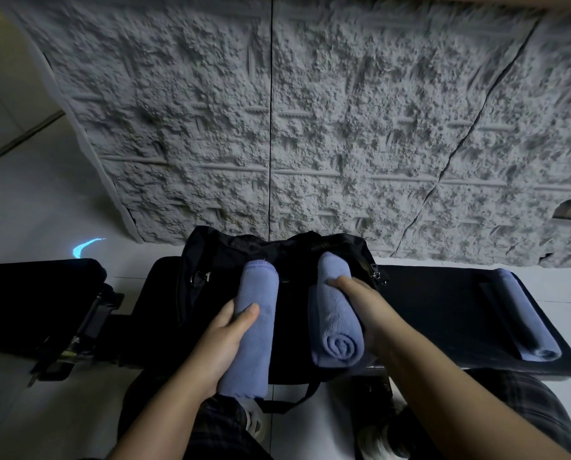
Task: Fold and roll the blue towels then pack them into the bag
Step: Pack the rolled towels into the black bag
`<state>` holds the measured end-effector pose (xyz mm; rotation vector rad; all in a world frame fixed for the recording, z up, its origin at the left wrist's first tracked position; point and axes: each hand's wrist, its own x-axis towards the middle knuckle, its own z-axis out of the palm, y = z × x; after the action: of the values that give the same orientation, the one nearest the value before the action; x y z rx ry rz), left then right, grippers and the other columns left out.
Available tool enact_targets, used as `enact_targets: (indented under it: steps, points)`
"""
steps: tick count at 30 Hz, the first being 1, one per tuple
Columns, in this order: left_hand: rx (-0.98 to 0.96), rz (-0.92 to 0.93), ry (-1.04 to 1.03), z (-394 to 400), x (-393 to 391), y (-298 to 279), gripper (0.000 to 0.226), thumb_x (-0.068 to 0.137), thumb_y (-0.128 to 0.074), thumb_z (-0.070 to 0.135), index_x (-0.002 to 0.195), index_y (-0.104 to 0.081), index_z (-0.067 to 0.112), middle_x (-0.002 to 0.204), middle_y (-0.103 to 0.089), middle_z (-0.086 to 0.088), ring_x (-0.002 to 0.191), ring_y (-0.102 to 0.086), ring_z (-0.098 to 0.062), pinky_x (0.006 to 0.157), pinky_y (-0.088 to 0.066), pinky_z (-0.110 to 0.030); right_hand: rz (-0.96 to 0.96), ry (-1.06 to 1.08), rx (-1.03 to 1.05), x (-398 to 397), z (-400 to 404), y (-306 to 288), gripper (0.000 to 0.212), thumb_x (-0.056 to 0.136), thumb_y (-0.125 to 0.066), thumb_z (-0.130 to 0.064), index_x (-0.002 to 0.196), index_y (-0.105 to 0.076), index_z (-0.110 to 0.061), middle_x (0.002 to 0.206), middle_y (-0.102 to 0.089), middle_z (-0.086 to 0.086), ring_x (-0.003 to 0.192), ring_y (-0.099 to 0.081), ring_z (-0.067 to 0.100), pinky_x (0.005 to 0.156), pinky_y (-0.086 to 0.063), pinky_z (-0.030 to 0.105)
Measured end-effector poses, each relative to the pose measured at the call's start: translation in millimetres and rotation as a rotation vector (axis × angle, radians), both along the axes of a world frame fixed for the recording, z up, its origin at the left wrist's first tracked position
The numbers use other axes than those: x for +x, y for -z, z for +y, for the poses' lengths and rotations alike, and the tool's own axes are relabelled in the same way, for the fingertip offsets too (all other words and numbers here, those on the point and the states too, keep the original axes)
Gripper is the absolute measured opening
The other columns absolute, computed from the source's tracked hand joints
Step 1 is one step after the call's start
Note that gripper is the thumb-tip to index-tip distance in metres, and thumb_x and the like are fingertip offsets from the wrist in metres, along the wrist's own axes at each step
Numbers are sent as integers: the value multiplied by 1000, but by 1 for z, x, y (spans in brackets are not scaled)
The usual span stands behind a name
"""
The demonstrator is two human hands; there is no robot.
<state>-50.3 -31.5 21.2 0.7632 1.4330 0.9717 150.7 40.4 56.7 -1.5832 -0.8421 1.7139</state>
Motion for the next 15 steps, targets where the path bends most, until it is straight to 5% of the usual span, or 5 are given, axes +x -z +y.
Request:
enact_targets:
  steps: [3, 8, 12, 15]
  points:
    - [33, -15, 59, 0, -3, -6, 27, 83, -60, 39, 109, -61, 34, 106, -70, 7, 100, -66, -11, 90, -49, -32, 69, 12, 52, -4, 15, -4, 40, 87, -60, -21, 125, -49, -16, 111, -61, 20, 92, -64, 35, 71, -53, 38]
    - [-40, 25, 244, 0, -5, -8, 36, 81, -60, 45, 112, -63, 26, 103, -72, 3, 98, -67, -12, 89, -50, -33, 185, -30, 198, -4, 26, -10, 32, 92, -50, -15, 122, -51, -28, 113, -62, 15, 94, -63, 32, 74, -51, 40]
    - [-70, 56, 100, 24, 3, -3, 28, 91, -55, 38, 107, -64, 18, 95, -73, -2, 89, -69, -16, 78, -51, -28, 246, -36, 252, 1, 23, -3, 39, 92, -45, -11, 122, -54, -33, 110, -62, 14, 92, -61, 31, 76, -51, 41]
    - [-100, 51, 35, 55, 3, -4, 39, 88, -58, 43, 115, -59, 15, 103, -69, -6, 94, -67, -22, 88, -52, -37, 290, -12, 215, 6, 21, 1, 41, 88, -51, -14, 126, -52, -29, 114, -61, 14, 97, -60, 32, 86, -49, 47]
